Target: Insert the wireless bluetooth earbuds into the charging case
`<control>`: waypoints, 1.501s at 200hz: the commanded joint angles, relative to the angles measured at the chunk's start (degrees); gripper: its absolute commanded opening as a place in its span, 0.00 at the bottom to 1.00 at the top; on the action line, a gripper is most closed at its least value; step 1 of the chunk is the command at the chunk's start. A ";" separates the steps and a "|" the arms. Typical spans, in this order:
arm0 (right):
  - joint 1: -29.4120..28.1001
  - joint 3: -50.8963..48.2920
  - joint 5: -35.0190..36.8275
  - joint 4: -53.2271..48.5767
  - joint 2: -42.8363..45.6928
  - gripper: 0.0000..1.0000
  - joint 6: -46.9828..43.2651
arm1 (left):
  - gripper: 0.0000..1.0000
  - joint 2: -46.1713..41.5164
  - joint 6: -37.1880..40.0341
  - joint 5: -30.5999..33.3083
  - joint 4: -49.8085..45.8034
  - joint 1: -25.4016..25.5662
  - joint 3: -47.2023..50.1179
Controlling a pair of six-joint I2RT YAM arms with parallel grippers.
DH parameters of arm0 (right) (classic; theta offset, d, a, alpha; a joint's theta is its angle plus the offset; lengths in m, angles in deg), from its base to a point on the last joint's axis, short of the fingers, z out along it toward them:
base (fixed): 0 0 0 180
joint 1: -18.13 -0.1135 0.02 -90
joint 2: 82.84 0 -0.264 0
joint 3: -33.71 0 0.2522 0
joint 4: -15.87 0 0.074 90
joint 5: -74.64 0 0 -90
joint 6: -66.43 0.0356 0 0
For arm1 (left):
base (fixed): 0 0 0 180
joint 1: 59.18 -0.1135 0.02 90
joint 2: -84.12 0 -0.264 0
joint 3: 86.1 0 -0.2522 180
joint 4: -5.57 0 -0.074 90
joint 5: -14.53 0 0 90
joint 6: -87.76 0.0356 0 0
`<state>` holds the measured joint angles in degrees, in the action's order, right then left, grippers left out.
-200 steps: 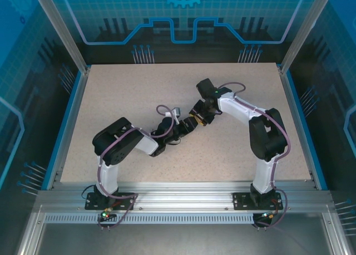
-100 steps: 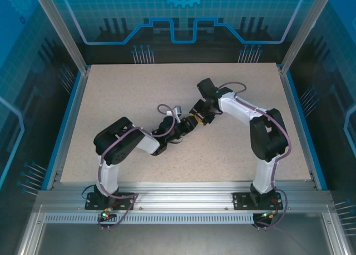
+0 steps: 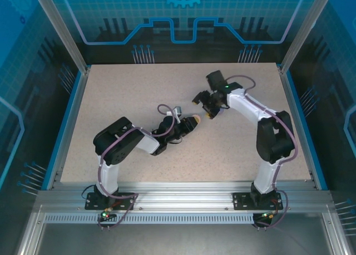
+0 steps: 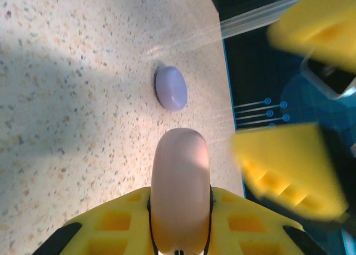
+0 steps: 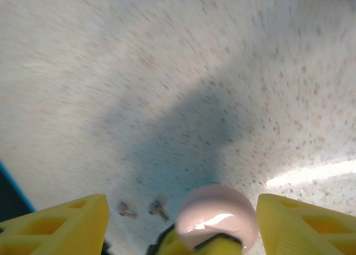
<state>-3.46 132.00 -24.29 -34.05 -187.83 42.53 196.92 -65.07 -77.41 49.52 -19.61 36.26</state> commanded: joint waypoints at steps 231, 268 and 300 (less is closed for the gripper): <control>-1.34 -24.72 -18.99 24.39 25.13 0.67 -34.32 | 0.00 -25.77 21.83 -45.53 -31.26 -14.61 -9.56; 3.47 -28.98 -19.02 26.69 24.56 0.64 -32.67 | 0.00 -26.62 21.78 -45.67 -31.35 -14.62 -10.48; 6.88 -30.41 -21.50 27.58 23.53 0.63 -31.41 | 0.00 -27.28 21.78 -45.70 -31.66 -14.68 -10.98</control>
<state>1.33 102.84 -44.36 -6.84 -162.90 10.49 172.39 -45.11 -121.45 16.76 -33.95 27.98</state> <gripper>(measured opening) 0.633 0.221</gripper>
